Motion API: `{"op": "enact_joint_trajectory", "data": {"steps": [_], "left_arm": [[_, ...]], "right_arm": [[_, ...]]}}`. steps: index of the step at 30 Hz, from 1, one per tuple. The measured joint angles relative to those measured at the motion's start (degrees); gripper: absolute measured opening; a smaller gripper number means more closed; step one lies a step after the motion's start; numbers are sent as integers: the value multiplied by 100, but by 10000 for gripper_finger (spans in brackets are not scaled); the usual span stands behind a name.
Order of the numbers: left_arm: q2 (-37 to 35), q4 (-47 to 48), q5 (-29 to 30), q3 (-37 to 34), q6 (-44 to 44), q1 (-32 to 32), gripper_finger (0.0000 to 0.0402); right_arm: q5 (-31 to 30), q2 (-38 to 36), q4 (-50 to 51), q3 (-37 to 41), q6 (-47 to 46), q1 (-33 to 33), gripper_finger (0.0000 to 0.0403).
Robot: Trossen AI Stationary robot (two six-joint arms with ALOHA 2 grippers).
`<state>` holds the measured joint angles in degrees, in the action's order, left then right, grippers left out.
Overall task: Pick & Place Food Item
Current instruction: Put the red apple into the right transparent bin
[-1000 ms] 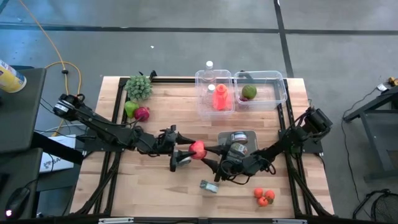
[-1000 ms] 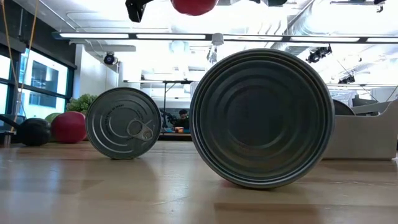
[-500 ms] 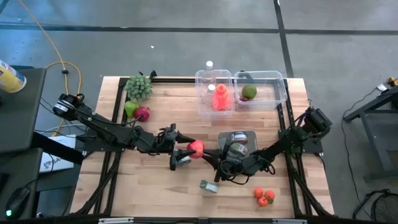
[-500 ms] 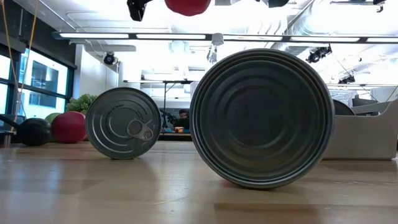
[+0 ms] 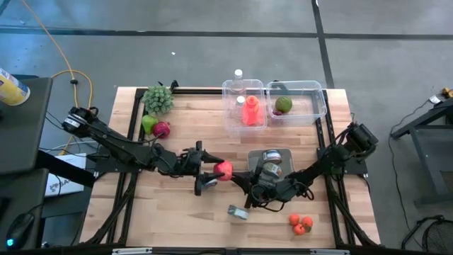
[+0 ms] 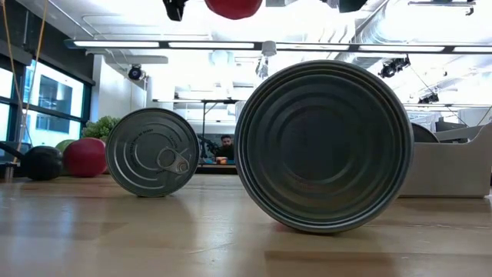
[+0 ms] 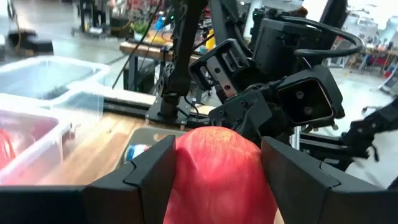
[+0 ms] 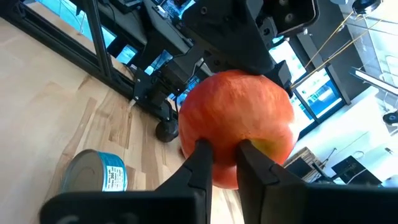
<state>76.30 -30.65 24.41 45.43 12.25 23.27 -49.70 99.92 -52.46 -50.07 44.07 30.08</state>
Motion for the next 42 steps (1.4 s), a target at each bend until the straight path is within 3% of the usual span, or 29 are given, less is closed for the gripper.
{"op": "enact_joint_trajectory", "data": {"steps": [9, 29, 37, 42], "left_arm": [[8, -161, -19, 0, -293, 63, 249], [3, -22, -94, -2, -141, 26, 250], [-1, 28, -680, -2, -446, 26, 250], [-5, 38, -707, -2, -341, 26, 250]], "right_arm": [[-78, 0, 128, -15, -10, 64, 1], [-137, -7, 115, -8, -258, 59, 1], [-120, -7, 124, -2, -733, 64, 1], [-94, -6, 251, 0, -1070, 65, 17]]}}
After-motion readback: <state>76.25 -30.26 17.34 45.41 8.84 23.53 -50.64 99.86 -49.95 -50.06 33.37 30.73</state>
